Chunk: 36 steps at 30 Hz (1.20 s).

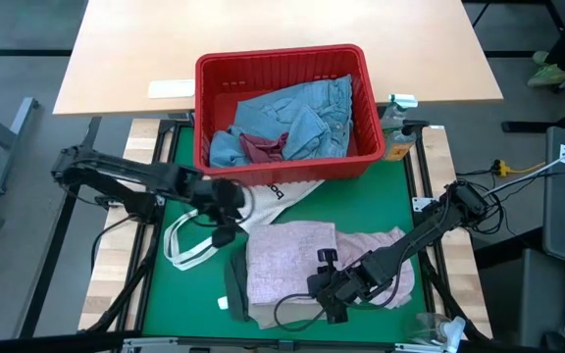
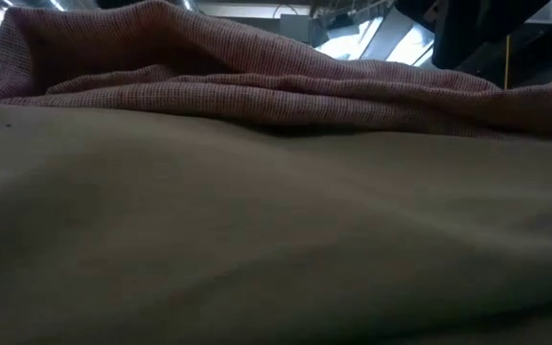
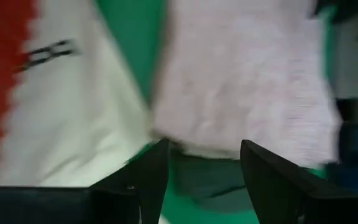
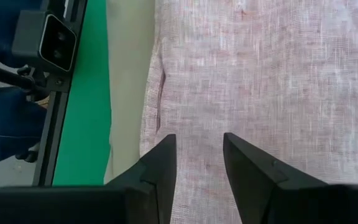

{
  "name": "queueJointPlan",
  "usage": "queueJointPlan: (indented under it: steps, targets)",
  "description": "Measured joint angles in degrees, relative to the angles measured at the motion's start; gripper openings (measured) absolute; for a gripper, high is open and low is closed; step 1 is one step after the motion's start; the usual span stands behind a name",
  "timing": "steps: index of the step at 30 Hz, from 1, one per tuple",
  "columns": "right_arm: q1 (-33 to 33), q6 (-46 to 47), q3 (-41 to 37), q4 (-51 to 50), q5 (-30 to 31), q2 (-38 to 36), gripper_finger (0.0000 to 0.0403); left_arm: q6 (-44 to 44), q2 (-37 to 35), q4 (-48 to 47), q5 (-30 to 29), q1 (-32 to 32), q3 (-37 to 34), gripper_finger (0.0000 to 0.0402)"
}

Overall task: Fold laundry
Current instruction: Fold the pink shirt

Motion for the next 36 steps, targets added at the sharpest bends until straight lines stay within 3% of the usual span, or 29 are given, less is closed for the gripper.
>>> queueJointPlan:
  steps: [3,5,11,15,27,36]
  targets:
    - [-0.02,0.00,0.00,-0.14,0.01,0.00,0.0131,-4.85,-3.41,-1.27,-9.14,-4.10,-3.86,0.0190]
    - [-0.02,0.02,0.00,-0.19,0.01,0.00,0.0131,-8.72,-4.73,1.29,-12.13,-6.98,-8.11,0.0190]
    - [-0.02,-0.04,0.00,-0.20,0.53,0.00,0.0131,-22.12,-4.46,23.28,-13.16,-13.48,-22.35,0.0190]
    - [-0.02,-0.04,0.00,-0.14,0.53,0.00,0.0131,-23.14,-3.13,36.43,-12.91,-15.47,-28.08,0.0190]
    - [-0.02,-0.09,0.00,-0.10,0.57,0.00,0.0131,-25.53,-1.95,42.12,-12.72,-16.68,-29.49,0.0190]
    - [-0.02,-0.10,0.00,-0.14,0.57,-0.02,0.0131,-30.53,6.53,49.19,-10.64,-17.05,-29.49,0.0190]
